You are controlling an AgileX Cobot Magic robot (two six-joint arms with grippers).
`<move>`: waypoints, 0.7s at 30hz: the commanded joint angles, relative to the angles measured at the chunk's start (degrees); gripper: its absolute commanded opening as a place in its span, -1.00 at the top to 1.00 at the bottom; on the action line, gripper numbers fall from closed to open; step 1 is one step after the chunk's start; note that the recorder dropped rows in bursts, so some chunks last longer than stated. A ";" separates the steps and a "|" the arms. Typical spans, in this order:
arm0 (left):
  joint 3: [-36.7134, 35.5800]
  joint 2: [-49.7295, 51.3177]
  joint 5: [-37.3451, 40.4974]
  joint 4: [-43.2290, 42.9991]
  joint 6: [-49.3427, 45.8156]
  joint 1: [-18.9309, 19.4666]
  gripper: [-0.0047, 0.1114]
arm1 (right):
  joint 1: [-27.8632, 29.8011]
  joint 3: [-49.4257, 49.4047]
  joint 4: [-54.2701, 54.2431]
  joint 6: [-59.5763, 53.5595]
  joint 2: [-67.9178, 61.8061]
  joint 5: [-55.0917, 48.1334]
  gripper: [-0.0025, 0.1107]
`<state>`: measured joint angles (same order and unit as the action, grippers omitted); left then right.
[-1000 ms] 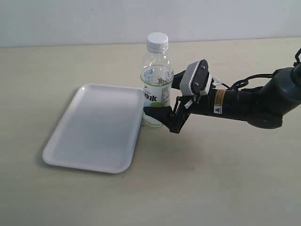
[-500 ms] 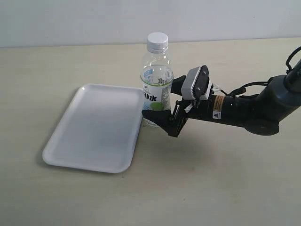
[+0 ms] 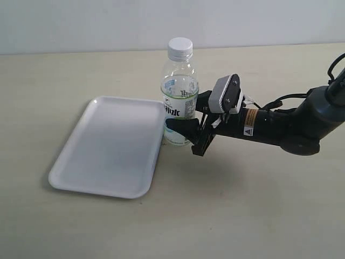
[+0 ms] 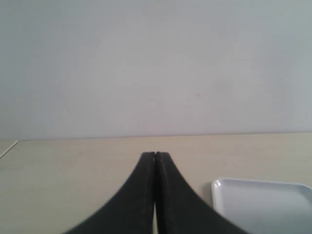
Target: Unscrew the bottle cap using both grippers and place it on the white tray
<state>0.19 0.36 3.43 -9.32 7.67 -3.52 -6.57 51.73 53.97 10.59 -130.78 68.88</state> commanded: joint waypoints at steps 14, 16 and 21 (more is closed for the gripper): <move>-0.19 -0.36 -0.10 -0.34 0.01 0.19 0.92 | -0.12 0.17 0.15 1.01 0.11 1.08 0.92; -0.19 -0.36 -0.10 -0.34 0.01 0.19 0.92 | -0.12 0.17 -0.76 1.01 0.11 1.08 0.94; -0.19 -0.36 -0.10 -0.34 0.01 0.19 0.92 | -0.12 0.17 -1.50 1.01 0.11 1.08 0.94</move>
<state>0.19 0.36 3.43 -9.32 7.67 -3.52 -6.57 51.73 53.39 11.62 -130.78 69.10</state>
